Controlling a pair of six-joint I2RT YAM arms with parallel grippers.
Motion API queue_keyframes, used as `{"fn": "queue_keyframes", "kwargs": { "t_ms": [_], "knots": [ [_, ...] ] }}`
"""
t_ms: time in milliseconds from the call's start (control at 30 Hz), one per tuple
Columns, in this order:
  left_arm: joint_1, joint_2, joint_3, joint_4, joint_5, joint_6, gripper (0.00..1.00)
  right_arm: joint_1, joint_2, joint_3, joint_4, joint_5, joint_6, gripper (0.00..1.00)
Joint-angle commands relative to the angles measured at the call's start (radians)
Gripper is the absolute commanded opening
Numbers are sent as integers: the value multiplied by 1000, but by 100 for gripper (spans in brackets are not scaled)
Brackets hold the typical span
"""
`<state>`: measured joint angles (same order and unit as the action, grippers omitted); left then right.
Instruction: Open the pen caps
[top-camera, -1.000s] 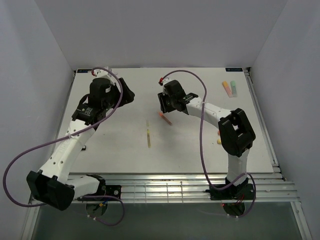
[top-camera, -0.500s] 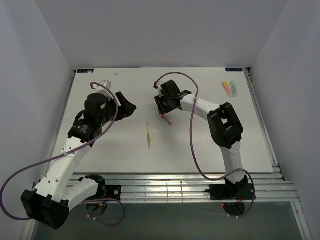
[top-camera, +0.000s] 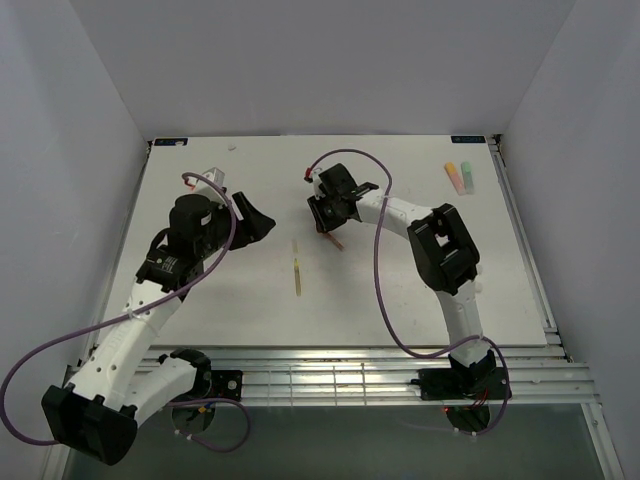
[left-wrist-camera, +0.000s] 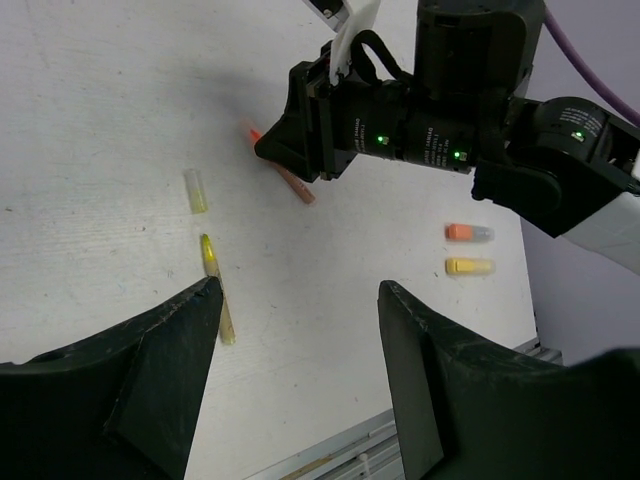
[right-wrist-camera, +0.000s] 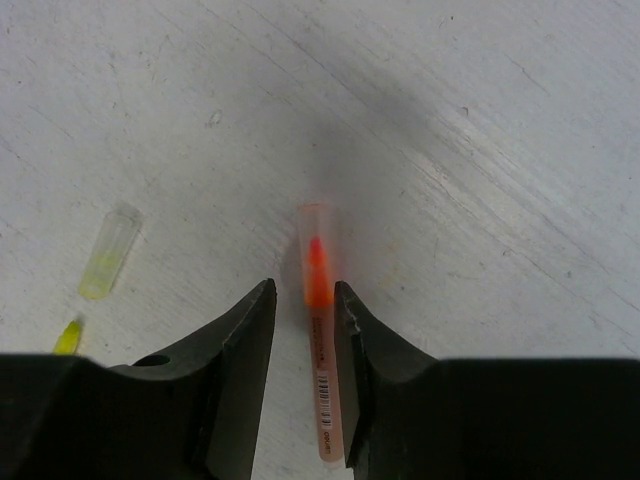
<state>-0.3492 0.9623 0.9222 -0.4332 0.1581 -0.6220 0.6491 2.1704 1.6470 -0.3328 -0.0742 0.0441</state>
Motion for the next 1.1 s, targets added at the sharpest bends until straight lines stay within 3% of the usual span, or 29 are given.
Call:
{"fn": "queue_keyframes", "kwargs": {
  "t_ms": [0, 267, 367, 400, 600, 700, 800, 900, 933, 1067],
  "knots": [
    [-1, -46, -6, 13, 27, -10, 73, 1, 31, 48, 3, 8, -18, 35],
    [-1, -60, -31, -22, 64, -53, 73, 11, 78, 117, -35, 24, -30, 33],
    [-1, -68, -48, -24, 73, -53, 73, 17, 103, 157, -72, 47, -23, 20],
    [-1, -69, -51, -22, 81, -53, 73, 18, 104, 166, -77, 69, -7, 10],
    [-1, -59, -101, 45, 242, -51, 73, 18, -67, 105, -52, 163, 112, 8],
    [-1, -30, -147, 126, 419, -73, 73, 18, -278, -56, -13, 150, 226, 8],
    [-2, -5, -216, 262, 576, -135, 74, 18, -511, -310, 176, 35, 374, 8],
    [-14, -5, -266, 347, 650, -185, 74, 21, -700, -534, 291, -100, 483, 8],
    [-29, -7, -285, 388, 678, -206, 74, 23, -743, -590, 405, -139, 519, 8],
    [-91, -39, -313, 456, 663, -240, 74, 29, -927, -811, 645, -256, 709, 8]
  ]
}}
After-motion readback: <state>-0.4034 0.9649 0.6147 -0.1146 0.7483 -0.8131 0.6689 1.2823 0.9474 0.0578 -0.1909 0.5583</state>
